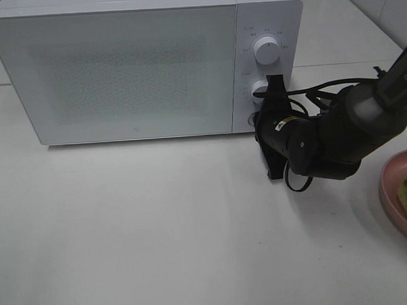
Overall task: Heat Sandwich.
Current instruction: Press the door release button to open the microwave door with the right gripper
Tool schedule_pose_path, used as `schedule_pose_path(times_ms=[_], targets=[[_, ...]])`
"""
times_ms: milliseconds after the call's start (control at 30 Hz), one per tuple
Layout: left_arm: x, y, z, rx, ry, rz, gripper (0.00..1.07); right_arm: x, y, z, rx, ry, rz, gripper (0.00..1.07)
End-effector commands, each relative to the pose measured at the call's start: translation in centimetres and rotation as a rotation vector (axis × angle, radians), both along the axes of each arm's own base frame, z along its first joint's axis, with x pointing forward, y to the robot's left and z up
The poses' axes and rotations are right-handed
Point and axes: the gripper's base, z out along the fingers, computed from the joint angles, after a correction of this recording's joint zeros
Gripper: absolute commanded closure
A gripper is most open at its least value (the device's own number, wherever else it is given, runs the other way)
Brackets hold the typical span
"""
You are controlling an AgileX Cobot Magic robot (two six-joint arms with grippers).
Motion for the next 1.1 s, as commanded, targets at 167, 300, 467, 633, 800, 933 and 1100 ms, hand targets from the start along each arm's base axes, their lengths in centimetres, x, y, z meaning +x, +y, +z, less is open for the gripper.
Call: schedule_pose_path(times_ms=[167,300,467,633,800,933,1100], targets=[[-0.3,-0.1,0.1,-0.01,-0.036,0.001,0.1,1.2,-0.2,0.7,-0.022,-0.097,-0.043,1.07],[-0.3,-0.1,0.1,-0.01,-0.036,0.001,0.1,1.7,-0.2,1.5,-0.036,-0.178,-0.052,1.07],[-0.3,-0.1,0.1,-0.01,-0.036,0.001,0.1,2.5,0.1,2.5,-0.058,-0.243,-0.046,1.07],[-0.3,-0.1,0.1,-0.01,-0.036,0.001,0.1,3.4,0.2,4.0,-0.076,-0.367,-0.068,1.07],[-0.3,-0.1,0.1,-0.01,-0.036,0.001,0.1,4.1,0.4,5.2,-0.081,-0.457,-0.086,1.07],[-0.3,-0.1,0.1,-0.01,-0.036,0.001,0.1,4.5,0.7,5.2,-0.077,-0.462,-0.083,1.07],[-0.3,-0.1,0.1,-0.01,-0.036,0.001,0.1,4.4,0.8,4.9,-0.074,-0.424,-0.071,1.07]])
